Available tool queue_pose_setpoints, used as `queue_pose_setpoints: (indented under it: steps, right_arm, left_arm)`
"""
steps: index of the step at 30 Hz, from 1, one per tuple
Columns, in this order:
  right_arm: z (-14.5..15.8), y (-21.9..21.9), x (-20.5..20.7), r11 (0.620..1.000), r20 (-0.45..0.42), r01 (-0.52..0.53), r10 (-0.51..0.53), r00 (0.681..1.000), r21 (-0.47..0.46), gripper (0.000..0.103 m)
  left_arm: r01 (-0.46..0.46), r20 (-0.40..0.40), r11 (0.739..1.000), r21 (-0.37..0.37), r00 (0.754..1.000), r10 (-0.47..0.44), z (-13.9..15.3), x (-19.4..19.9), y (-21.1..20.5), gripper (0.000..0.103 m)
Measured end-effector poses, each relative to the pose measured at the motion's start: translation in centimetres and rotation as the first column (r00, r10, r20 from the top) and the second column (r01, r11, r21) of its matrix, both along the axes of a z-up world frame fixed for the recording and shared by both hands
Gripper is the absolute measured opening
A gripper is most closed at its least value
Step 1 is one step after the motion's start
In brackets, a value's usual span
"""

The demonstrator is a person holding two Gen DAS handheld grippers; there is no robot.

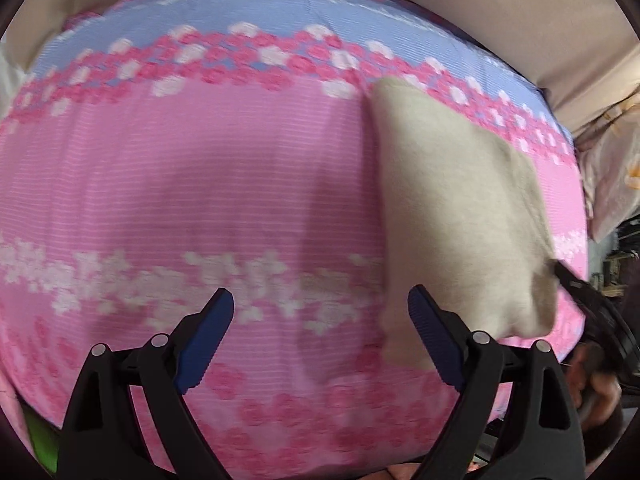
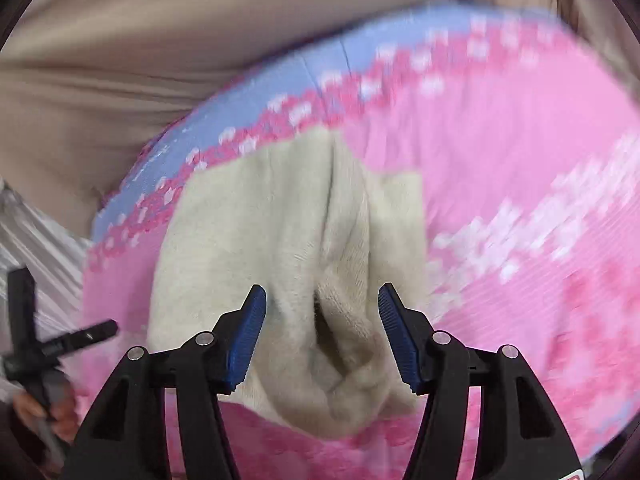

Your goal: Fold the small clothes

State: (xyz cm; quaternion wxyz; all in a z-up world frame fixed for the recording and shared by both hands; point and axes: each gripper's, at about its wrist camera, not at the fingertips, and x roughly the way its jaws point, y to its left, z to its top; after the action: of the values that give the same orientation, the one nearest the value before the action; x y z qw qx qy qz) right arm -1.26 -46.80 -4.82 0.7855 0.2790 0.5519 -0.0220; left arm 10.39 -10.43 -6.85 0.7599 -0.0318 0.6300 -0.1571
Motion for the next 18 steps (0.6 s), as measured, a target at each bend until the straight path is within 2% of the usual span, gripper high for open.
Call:
queue_pose_setpoints:
  steps: [1,2,4,6,7,9,10,12,15,16,18]
  right_arm:
    - [-0.6,-0.1,-0.1,0.999,-0.011,0.000,0.001,1.000,0.032,0.036]
    - [-0.2,-0.6,-0.9,0.998,0.008,0.034,-0.035,0.999,0.057,0.017]
    - [1.2,-0.5,-3.3,0.992,0.074,0.093,-0.099,0.992,0.081,0.015]
    - [1.8,-1.1,-5.4,0.992,0.086,0.117,-0.120,0.989,0.039,0.015]
    - [1.1,-1.5,-6.0,0.992,0.069,0.124,-0.124,0.990,0.001,0.015]
    - [-2.0,-1.0,-6.0,0.996,-0.003,0.050,-0.051,0.999,-0.080,0.018]
    - [-2.7,-0.5,-5.3,0.996,-0.024,0.028,-0.030,0.999,-0.090,0.018]
    - [-0.8,0.1,-4.8,0.993,0.010,0.031,-0.031,0.999,-0.110,0.025]
    - [4.0,1.1,-4.7,0.981,0.134,0.037,-0.012,0.991,-0.191,0.023]
    - [5.3,2.0,-4.4,0.979,0.166,0.001,0.034,0.985,-0.205,0.023]
    - [6.5,4.5,-2.9,0.975,0.174,-0.135,0.165,0.971,-0.174,0.021]
  left_arm:
    - [0.013,-0.012,1.000,-0.021,1.000,-0.013,-0.1,0.0,-0.8,0.087]
    - [0.023,-0.024,0.999,-0.042,0.999,-0.024,-0.3,-0.1,-1.3,0.087]
    - [0.037,-0.051,0.995,-0.090,0.998,-0.042,-0.4,-0.3,-2.3,0.087]
    - [0.044,-0.058,0.988,-0.147,0.997,-0.053,-0.4,-0.7,-2.7,0.088]
    - [0.043,-0.064,0.987,-0.156,0.996,-0.054,-0.7,-0.7,-2.9,0.089]
    - [0.044,-0.093,0.985,-0.167,0.994,-0.060,-2.0,-0.9,-3.4,0.089]
    - [0.045,-0.108,0.987,-0.156,0.992,-0.062,-2.8,-0.9,-3.7,0.089]
    - [0.032,-0.136,0.991,-0.127,0.990,-0.049,-4.1,-1.1,-3.9,0.089]
    - [0.015,-0.113,0.991,-0.136,0.993,-0.031,-4.3,-1.3,-3.1,0.089]
    - [0.010,-0.112,0.991,-0.130,0.993,-0.025,-4.4,-1.4,-2.8,0.089]
    - [-0.032,-0.122,0.992,-0.126,0.992,0.016,-4.7,-1.5,-1.5,0.089]
